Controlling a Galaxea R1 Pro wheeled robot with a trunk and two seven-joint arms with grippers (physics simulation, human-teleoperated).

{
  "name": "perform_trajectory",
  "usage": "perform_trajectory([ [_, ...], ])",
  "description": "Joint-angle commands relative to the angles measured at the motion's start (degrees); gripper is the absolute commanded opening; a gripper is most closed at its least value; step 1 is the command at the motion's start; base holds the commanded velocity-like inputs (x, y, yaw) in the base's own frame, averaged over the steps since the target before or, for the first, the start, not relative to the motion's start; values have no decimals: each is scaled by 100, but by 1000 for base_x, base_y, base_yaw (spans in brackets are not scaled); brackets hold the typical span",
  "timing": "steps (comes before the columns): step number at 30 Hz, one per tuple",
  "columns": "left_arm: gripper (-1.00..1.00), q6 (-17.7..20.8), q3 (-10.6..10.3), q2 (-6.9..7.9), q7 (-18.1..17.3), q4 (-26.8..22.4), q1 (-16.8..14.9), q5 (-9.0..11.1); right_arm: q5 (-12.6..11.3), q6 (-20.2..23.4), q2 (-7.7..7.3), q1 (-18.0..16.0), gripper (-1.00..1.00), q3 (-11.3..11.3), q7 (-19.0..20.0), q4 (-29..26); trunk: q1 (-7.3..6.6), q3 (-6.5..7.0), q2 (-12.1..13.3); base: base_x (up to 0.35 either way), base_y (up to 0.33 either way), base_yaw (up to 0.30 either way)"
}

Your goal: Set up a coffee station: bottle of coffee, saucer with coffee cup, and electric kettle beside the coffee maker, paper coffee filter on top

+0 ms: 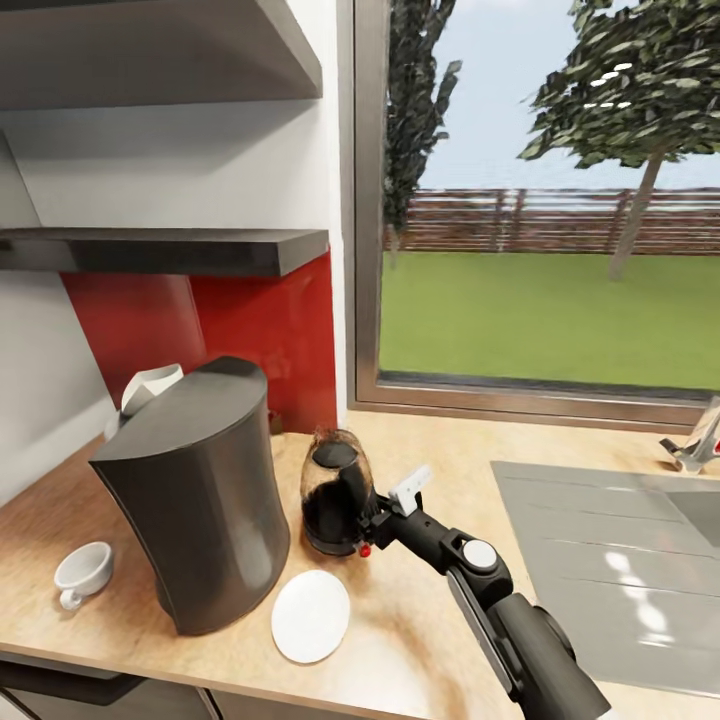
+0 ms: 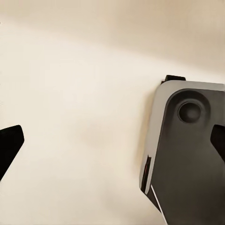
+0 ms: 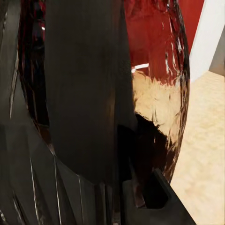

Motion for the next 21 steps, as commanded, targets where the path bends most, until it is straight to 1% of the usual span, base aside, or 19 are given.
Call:
perform_trajectory([
  [1,100,-25,33,1,23,11,-7,-57,-34,35,4,-6,-100,-5,18,3,4,-13,-14,108,80,0],
  [15,100,-25,33,3,17,11,-7,-57,-44,24,13,-6,-100,-5,18,70,4,-13,-14,21,20,0],
  [18,100,-25,33,2,17,11,-7,-57,-33,24,112,-6,-100,-8,18,75,4,-13,-14,54,75,0],
  [21,100,-25,33,3,17,11,-7,-57,-32,24,144,-6,-100,-5,18,118,4,-13,-14,7,10,0],
])
